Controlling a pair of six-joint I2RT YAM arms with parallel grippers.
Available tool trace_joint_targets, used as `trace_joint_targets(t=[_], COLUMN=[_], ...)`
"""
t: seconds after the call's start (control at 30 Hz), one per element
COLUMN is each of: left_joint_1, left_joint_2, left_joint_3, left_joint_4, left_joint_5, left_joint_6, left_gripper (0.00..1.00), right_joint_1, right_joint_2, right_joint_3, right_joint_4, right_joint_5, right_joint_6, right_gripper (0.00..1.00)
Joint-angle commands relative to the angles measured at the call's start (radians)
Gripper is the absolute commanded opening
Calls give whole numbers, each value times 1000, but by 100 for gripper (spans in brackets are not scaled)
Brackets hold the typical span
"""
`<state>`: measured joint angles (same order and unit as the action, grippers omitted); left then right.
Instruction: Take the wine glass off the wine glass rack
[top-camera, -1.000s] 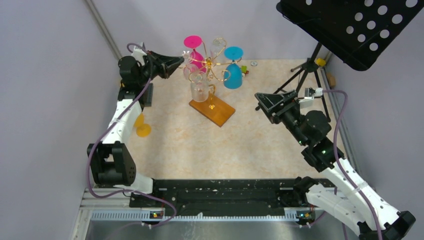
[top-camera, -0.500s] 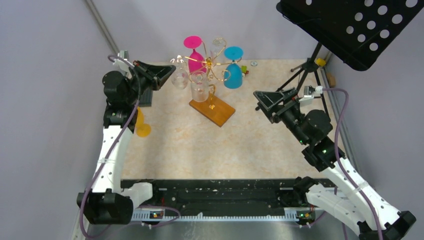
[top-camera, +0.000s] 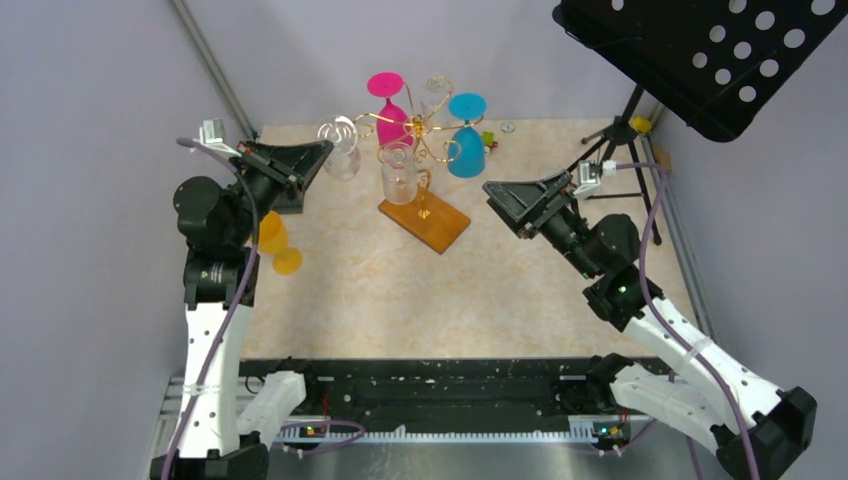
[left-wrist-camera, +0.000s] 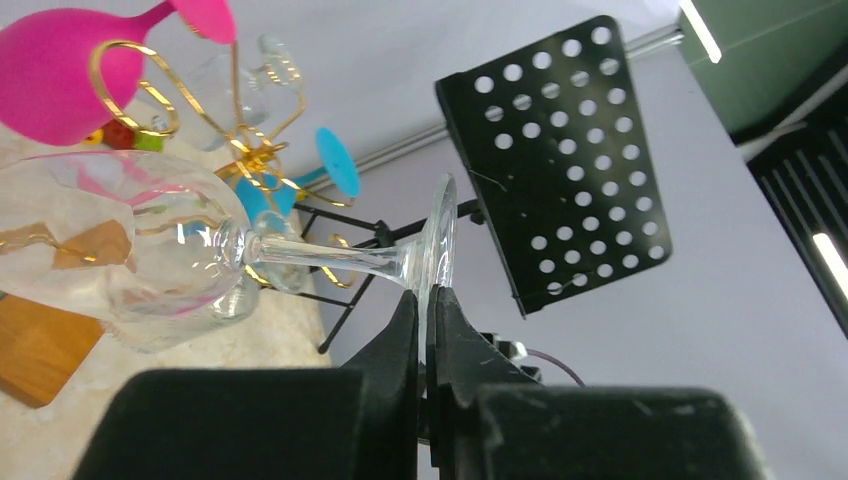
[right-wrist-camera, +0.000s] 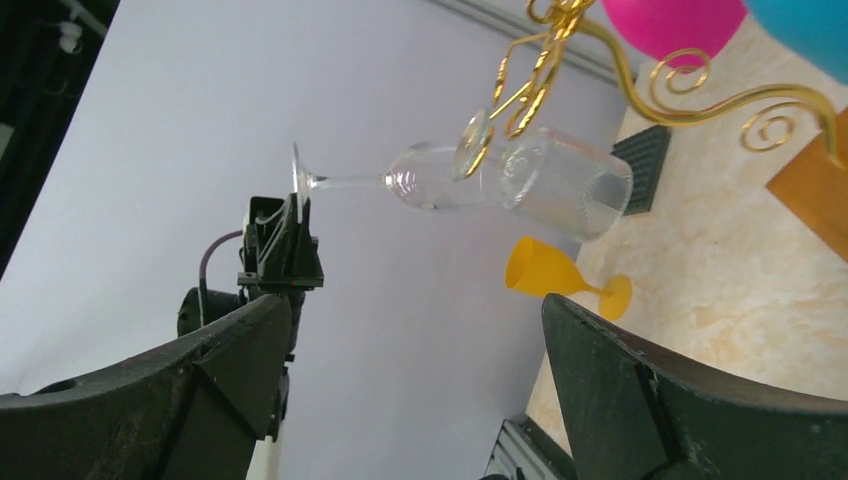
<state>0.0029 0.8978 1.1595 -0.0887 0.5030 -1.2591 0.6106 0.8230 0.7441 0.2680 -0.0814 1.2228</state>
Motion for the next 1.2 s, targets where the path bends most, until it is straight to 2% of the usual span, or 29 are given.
trace_joint_targets(t=[0.0,0.03,0.13,0.23,0.4,0.47,0.53,0.6,0.63,0.77,0.93,1.0,1.17], left_joint_1=[2,2,2,2,2,2,2,2,2,-36,-90,-116,-190], left_joint_2=[-55,-56,-64,-79,-106,-108,-99,-91,-93,-109,-119,-121,-105], left_joint_3=[60,52,33,44,70,61,52,51,47,34,37,30,11], left_joint_4=[99,144,271,325,355,395,438,457,457,474,471,439,386], left_joint_5=[28,50,111,136,170,192,232,271,284,336,368,366,352], left_joint_6=[-89,-130,-254,-337,-383,-415,-453,-471,-477,-483,-442,-405,-343], left_gripper=[0,0,0,0,0,0,0,0,0,0,0,0,0], right_joint_1=[53,66,94,108,119,128,135,140,145,194,235,262,282], right_joint_2=[56,68,110,155,219,242,266,289,294,303,417,444,471], right_joint_3=[-19,-29,-15,30,85,110,158,238,281,440,661,710,711], right_joint_4=[294,370,450,478,533,558,578,551,515,358,41,-83,-154], right_joint_5=[-40,-33,-37,-54,-66,-80,-136,-220,-254,-352,-595,-604,-579], right_joint_6=[-21,-23,-45,-63,-68,-77,-132,-262,-381,-763,-1150,-1283,-1425], right_gripper=[98,98,98,98,98,95,86,75,72,69,67,67,64])
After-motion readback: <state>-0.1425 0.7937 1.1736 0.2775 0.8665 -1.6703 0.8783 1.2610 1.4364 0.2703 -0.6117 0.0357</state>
